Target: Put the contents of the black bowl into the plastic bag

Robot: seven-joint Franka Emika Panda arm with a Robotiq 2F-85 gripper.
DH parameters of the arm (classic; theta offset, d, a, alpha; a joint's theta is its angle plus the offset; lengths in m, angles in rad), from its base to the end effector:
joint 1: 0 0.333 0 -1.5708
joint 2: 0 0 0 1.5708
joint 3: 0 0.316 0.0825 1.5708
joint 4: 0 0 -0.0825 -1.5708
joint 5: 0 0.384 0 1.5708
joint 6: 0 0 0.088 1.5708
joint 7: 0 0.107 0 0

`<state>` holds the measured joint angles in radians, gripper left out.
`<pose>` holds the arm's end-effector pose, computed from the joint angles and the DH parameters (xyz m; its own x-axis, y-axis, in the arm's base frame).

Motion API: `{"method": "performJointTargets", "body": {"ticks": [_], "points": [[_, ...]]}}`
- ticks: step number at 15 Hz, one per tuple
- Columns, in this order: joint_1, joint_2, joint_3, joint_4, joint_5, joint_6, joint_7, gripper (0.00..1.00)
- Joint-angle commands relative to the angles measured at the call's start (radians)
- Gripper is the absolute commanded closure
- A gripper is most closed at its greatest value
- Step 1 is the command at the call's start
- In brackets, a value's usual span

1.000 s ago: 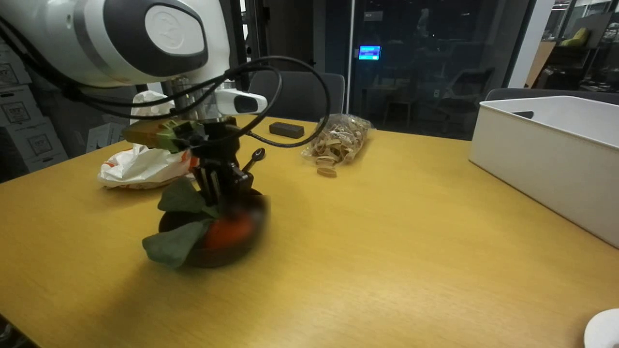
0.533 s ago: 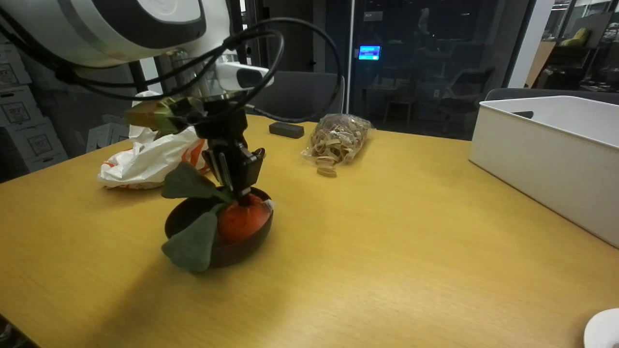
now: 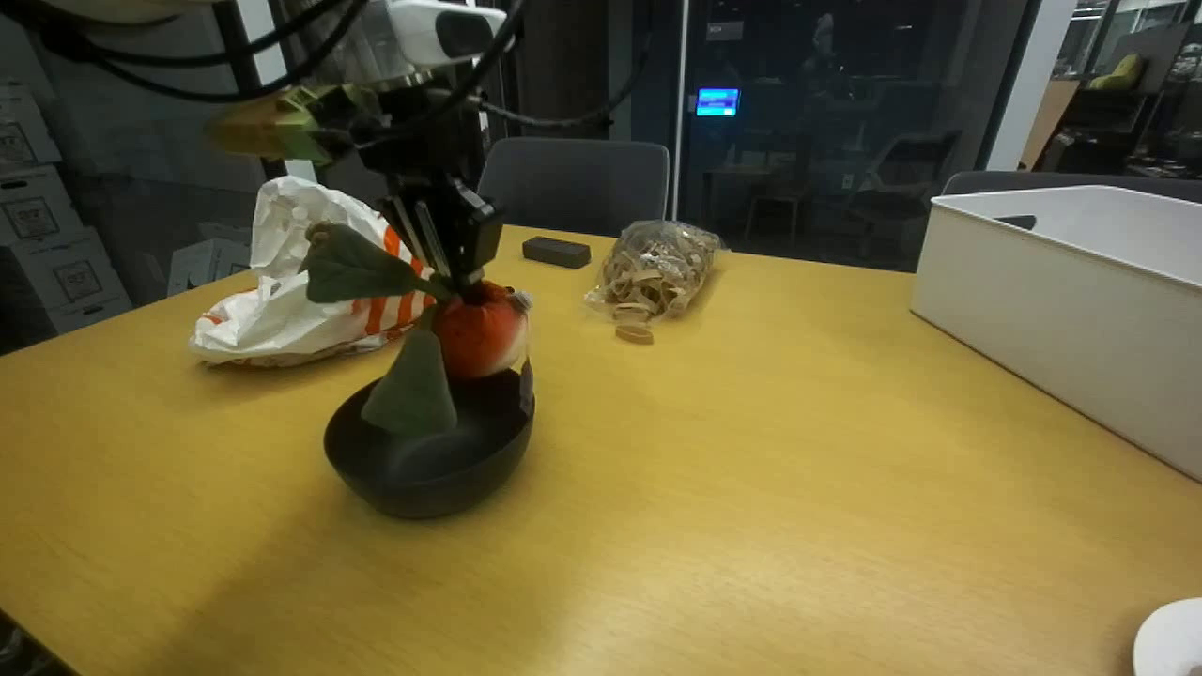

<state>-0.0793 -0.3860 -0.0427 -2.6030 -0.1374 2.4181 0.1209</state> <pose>0.4182 -0.0518 0.4041 0.9691 -0.1367 0.2053 -0.1537 -0.9857 0.0691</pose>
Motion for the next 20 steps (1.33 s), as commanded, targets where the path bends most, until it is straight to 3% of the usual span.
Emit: {"method": "performJointTargets", "body": {"ticks": [1,9,14,20], "points": [[0.070,-0.114,-0.005,-0.027,0.093,0.040,-0.129,0.89],[0.293,-0.198,0.059,0.001,0.194,0.036,-0.311,0.90],[0.421,-0.147,0.133,0.048,0.189,0.080,-0.370,0.90],[0.492,0.025,0.182,0.140,0.181,0.159,-0.420,0.89]]}}
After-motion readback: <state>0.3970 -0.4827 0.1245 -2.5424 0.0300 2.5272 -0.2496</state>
